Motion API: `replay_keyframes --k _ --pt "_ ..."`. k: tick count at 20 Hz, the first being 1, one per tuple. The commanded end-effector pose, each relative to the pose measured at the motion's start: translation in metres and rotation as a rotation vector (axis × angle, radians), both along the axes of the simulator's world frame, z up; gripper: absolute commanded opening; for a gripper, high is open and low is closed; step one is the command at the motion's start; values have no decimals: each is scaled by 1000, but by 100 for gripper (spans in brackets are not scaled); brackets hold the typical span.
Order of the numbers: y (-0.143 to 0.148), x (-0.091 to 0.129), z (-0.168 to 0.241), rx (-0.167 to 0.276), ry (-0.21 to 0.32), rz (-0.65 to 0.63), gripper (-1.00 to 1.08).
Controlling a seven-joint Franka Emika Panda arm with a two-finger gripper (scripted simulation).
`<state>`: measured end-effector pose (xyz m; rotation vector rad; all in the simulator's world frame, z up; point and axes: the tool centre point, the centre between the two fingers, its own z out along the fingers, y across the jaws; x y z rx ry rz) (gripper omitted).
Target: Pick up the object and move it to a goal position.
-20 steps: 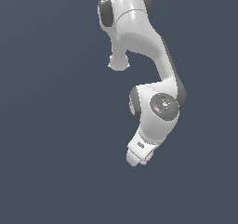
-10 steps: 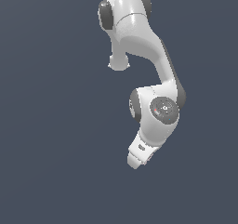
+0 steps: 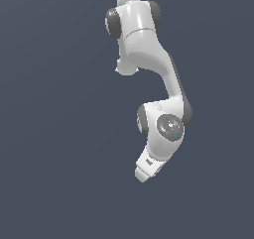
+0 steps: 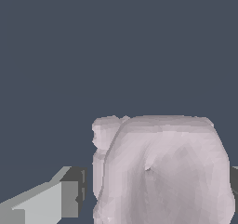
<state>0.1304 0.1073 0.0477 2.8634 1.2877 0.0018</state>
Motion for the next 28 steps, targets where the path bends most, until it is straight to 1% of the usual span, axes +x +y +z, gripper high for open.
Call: replay_keyframes --k 1,6,7,20,24,28 --pt "1 -1 -9 1 2 2 100" --pt "2 1 -7 1 2 2 100" --pt "2 1 -7 1 2 2 -100" --pt "2 1 -3 1 -1 0 -100" --pt "11 -2 9 1 -1 0 -100" --pt "28 -7 32 0 0 1 -100"
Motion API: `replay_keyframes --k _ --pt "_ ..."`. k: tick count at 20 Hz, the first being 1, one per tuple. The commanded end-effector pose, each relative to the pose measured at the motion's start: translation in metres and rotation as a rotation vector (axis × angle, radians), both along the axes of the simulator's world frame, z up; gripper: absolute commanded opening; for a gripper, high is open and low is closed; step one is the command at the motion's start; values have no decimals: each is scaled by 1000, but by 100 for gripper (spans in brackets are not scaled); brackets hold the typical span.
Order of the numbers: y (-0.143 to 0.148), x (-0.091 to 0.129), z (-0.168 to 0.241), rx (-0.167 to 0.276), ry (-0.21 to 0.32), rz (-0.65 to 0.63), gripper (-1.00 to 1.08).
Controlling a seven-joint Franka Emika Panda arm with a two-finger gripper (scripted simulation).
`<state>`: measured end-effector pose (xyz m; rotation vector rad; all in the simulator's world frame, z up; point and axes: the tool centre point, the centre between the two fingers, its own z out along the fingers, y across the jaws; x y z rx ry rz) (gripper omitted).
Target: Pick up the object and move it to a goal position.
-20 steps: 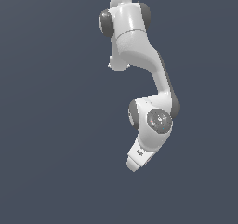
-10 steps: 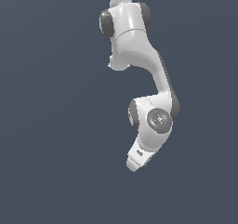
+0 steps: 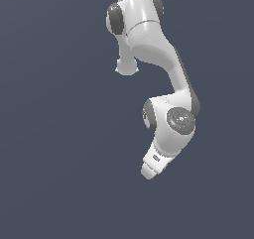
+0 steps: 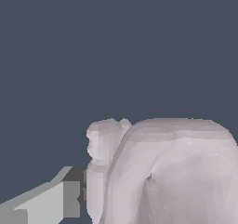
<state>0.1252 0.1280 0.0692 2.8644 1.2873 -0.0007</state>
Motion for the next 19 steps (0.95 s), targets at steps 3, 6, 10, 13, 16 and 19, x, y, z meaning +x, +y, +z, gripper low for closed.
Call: replay_keyframes --k 3,6,10,13,16,19 --pt "26 -7 34 0 -1 2 -100" --pt "45 -12 59 0 -1 2 -100" --pt "67 -18 89 0 0 2 -100" --pt "80 -20 104 1 0 2 -100" --pt "86 -21 113 1 0 2 -100" --pt "88 -21 116 1 0 2 -100"
